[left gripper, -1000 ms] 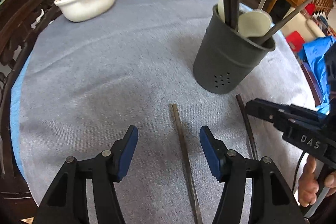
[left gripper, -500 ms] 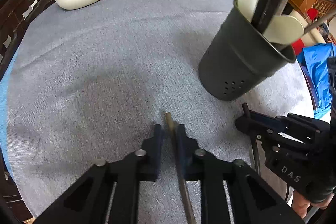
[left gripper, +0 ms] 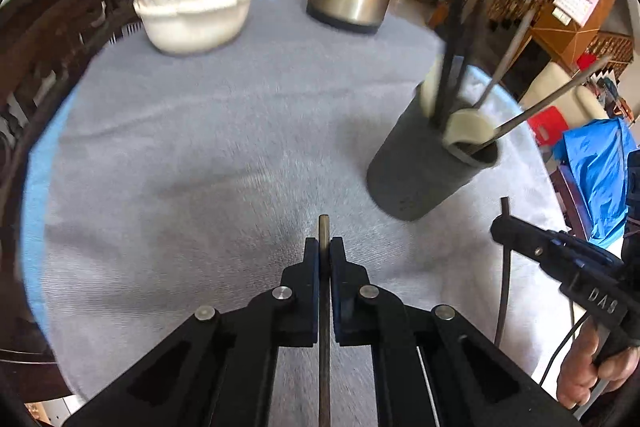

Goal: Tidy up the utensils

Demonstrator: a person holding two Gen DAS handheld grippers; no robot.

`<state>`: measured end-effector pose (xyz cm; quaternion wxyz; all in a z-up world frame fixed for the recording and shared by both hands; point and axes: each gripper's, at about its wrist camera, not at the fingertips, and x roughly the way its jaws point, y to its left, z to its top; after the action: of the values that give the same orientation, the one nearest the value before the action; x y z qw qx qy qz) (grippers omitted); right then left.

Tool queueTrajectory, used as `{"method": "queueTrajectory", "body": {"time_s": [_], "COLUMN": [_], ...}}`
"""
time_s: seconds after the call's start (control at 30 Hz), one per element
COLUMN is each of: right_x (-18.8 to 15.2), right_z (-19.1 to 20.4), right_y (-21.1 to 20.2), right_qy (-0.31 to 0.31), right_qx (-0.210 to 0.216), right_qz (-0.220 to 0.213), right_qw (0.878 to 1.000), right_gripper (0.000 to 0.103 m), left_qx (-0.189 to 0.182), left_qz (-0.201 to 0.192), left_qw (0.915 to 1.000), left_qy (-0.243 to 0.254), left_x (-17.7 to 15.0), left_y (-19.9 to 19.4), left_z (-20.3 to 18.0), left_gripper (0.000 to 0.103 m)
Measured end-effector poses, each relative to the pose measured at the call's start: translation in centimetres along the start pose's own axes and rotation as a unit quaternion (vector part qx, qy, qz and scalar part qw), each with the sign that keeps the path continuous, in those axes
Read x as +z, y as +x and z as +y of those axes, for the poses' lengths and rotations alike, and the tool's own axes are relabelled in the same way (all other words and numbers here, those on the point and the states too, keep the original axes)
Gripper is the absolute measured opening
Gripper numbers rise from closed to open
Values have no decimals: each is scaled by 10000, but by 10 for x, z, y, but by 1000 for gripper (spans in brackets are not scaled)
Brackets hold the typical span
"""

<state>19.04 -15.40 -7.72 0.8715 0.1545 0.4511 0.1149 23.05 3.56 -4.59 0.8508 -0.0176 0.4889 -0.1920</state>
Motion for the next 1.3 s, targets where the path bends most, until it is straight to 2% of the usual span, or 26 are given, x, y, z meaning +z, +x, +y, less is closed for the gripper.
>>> {"method": "queueTrajectory", "body": {"time_s": [0.17,0.3,0.6,0.77,1.0,1.3], "right_x": [2,1,14,29,45,45], "right_z": [1,13,39,50,61,64], "right_y": [-54,-90,-156,-179,-202,-221], "right_qy": [-36,-125,-89,-154,-193,-191], "right_qx": [363,496,536,463,255,63], "right_qz": [-630,-1133,-2088,-2412,-2775,-3144], "right_qw": [9973,9922,9764,9692,9602,9491], "right_gripper": [7,7,7,7,7,7], "left_qx": [72,96,57,-48,-96,-140], "left_qz": [-525,-971,-1801,-2245,-2570,-2886], "left_qw": [9985,9949,9822,9724,9635,9549], "left_qy": [161,255,523,631,748,681], "left_x": [-2,-2,3,16,37,49], "left_y": [-48,-87,-162,-194,-210,-223], "left_z": [-1,-7,-31,-49,-68,-84], "left_gripper": [5,5,5,5,5,5]}}
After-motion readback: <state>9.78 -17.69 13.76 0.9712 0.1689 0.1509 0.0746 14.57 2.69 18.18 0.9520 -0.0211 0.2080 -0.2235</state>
